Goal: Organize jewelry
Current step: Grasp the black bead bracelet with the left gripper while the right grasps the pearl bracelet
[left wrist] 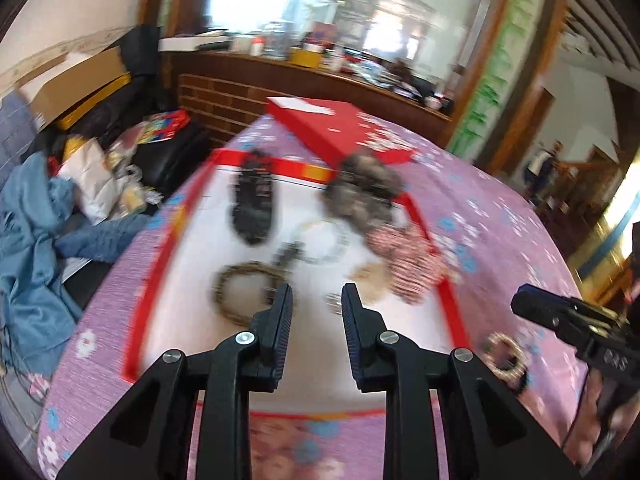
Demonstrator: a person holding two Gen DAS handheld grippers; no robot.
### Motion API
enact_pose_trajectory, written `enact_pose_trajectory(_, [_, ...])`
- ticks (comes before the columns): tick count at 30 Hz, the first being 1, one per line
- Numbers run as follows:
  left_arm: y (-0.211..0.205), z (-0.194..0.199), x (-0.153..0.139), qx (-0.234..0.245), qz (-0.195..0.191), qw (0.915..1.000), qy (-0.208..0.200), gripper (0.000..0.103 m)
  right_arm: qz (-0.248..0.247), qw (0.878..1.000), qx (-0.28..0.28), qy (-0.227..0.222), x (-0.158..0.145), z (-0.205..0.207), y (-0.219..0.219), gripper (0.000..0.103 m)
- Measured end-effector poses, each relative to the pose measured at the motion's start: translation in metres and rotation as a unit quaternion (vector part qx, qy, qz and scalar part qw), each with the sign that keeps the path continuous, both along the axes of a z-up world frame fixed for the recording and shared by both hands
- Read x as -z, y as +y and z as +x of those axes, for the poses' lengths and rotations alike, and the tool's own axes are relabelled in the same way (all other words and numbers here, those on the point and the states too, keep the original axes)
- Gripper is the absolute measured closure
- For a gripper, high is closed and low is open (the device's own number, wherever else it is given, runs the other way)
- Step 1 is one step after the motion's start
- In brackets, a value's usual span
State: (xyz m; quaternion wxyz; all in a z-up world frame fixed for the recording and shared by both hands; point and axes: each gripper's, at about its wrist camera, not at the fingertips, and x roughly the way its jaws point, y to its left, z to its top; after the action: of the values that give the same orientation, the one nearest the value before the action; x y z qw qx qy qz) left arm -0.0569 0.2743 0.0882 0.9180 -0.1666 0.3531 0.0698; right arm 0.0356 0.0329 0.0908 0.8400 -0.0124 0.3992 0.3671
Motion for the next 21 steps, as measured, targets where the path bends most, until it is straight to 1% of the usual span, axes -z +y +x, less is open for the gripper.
enact_pose_trajectory(1, [-0.011,0.002,-0.001,0.014,0.003,0.9999,0.001,0.079,-0.006,1.000,0.013,0.003,0.001,0.001,-0.015,0.072])
enact_pose_trajectory(2, [-0.022,0.003,-0.002,0.026,0.005,0.9996,0.002,0.079,-0.010,0.999,0.032,0.009,0.004,0.004,-0.034,0.074])
enact_pose_trajectory(4, [-0.041,0.007,-0.002,0.047,0.006,0.9989,0.005,0.079,-0.015,0.999,0.046,0.024,0.010,0.008,-0.056,0.074])
enact_pose_trajectory(5, [-0.053,0.010,-0.002,0.062,0.007,0.9980,0.008,0.079,-0.023,0.998,0.053,0.035,0.016,0.011,-0.068,0.075])
enact_pose_trajectory(7, [-0.069,0.014,0.000,0.076,0.010,0.9970,0.012,0.079,-0.034,0.996,0.064,0.052,0.028,0.016,-0.084,0.075])
enact_pose_trajectory(8, [-0.077,0.016,0.001,0.083,0.010,0.9964,0.015,0.079,-0.039,0.995,0.065,0.061,0.033,0.018,-0.087,0.075])
enact_pose_trajectory(10, [-0.094,0.021,0.005,0.094,0.013,0.9952,0.023,0.079,-0.042,0.993,0.069,0.089,0.045,0.021,-0.092,0.079])
enact_pose_trajectory(12, [-0.105,0.022,0.006,0.102,0.020,0.9942,0.028,0.079,-0.037,0.992,0.065,0.099,0.052,0.023,-0.092,0.079])
enact_pose_trajectory(17, [-0.126,0.024,0.007,0.119,0.030,0.9918,0.037,0.079,-0.060,0.991,0.054,0.107,0.063,0.033,-0.078,0.079])
enact_pose_trajectory(18, [-0.130,0.023,0.007,0.124,0.033,0.9910,0.037,0.079,-0.069,0.990,0.054,0.108,0.066,0.035,-0.074,0.080])
enact_pose_trajectory(19, [-0.133,0.023,0.007,0.127,0.034,0.9905,0.038,0.079,-0.086,0.989,0.055,0.107,0.070,0.037,-0.072,0.083])
enact_pose_trajectory(21, [-0.139,0.023,0.007,0.136,0.034,0.9893,0.041,0.079,-0.108,0.989,0.052,0.089,0.071,0.037,-0.066,0.086])
